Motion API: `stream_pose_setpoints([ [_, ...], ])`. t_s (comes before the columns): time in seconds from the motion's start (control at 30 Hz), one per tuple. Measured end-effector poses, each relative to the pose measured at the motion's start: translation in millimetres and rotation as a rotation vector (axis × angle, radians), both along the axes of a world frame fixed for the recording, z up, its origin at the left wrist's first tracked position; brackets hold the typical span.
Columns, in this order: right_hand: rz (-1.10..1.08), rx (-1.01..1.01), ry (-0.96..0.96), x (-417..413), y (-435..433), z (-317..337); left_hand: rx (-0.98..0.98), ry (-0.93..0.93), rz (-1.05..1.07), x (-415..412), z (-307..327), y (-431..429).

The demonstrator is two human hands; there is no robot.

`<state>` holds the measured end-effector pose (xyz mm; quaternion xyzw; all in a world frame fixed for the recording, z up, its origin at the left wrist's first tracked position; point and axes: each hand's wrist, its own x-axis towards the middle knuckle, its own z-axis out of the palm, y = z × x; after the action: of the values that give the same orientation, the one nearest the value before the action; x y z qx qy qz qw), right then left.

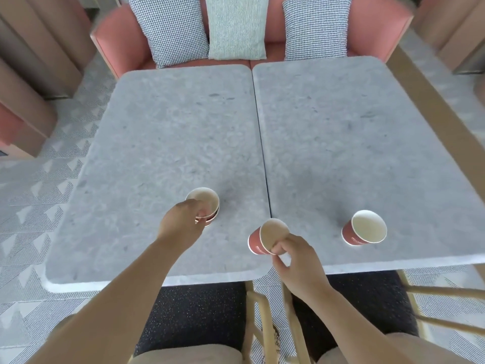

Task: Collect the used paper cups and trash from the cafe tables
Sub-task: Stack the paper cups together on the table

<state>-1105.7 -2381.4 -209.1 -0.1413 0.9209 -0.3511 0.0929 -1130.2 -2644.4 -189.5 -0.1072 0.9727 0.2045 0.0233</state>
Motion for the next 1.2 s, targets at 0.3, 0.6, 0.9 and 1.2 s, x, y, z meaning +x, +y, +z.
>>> stream_pose_setpoints([
  [0.3,-0.087,0.024,0.061,5,38,14,0.089,-0.076,-0.287,3,-14,74],
  [0.6,-0.198,0.039,0.102,21,89,24,0.132,0.031,-0.453,-9,-6,143],
  [0.9,-0.204,0.019,0.118,15,101,17,0.241,0.296,-0.428,-17,30,150],
  [1.2,-0.122,0.197,0.061,-6,88,-2,0.198,0.41,-0.35,-9,51,131],
])
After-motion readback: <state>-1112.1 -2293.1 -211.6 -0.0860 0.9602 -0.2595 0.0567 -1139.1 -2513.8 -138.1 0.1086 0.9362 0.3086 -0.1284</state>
